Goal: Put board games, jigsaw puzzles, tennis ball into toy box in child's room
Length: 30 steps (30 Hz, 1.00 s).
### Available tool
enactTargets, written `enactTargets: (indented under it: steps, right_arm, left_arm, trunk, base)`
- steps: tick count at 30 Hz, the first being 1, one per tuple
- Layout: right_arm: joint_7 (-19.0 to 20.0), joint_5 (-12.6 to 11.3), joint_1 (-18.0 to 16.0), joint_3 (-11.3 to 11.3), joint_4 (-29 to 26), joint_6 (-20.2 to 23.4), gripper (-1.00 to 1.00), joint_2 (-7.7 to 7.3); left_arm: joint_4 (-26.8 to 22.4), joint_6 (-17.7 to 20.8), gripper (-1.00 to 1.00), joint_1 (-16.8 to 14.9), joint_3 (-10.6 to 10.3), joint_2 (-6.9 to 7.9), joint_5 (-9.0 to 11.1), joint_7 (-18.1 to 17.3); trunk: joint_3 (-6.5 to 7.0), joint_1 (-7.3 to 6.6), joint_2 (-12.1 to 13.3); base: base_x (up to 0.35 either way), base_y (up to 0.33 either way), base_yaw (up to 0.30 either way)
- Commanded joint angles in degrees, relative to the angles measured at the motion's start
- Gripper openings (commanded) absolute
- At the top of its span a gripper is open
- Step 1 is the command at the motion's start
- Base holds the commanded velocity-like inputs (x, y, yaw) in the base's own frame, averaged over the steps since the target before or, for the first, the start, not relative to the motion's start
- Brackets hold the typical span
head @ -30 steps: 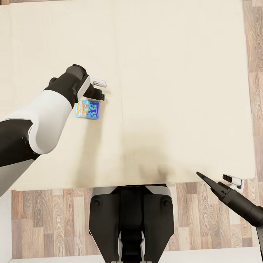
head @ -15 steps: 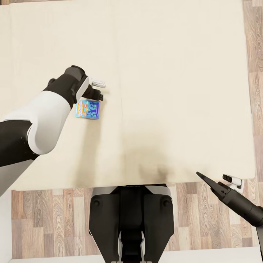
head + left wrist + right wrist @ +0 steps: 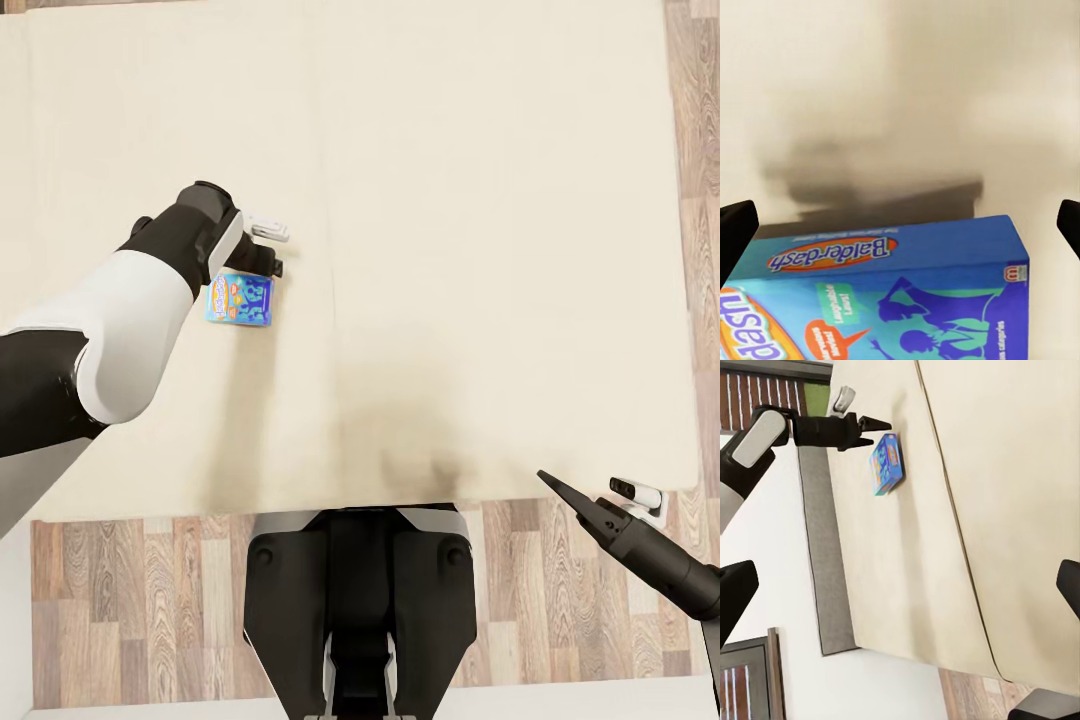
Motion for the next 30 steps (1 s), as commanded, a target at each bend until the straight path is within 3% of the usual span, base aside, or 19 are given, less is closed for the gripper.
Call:
enactTargets:
  steps: [1,23,30]
  right_arm:
    - [0.1,-0.2,0.0,0.0,0.0,0.4,1.0,-0.01]
    - [0.1,-0.1,0.0,0.1,0.2,0.4,1.0,0.08]
    - [0.1,-0.1,0.0,0.1,0.2,0.4,1.0,0.01]
  left_arm:
    - [-0.1,0.2,1.0,0.0,0.1,-0.01,-0.6,-0.6]
    - [0.1,0.5,1.0,0.1,0.2,2.32,-0.4,-0.8]
    - [0.1,0.6,1.0,0.1,0.2,2.36,-0.5,-4.1]
  trunk:
    - [-0.05,0.04,-0.1]
    - [-0.05,0.04,-0.1]
    - [-0.05,0.04,-0.1]
  base:
    - [0.0,0.0,0.0]
    - [0.0,0.0,0.0]
    - [0.0,0.0,0.0]
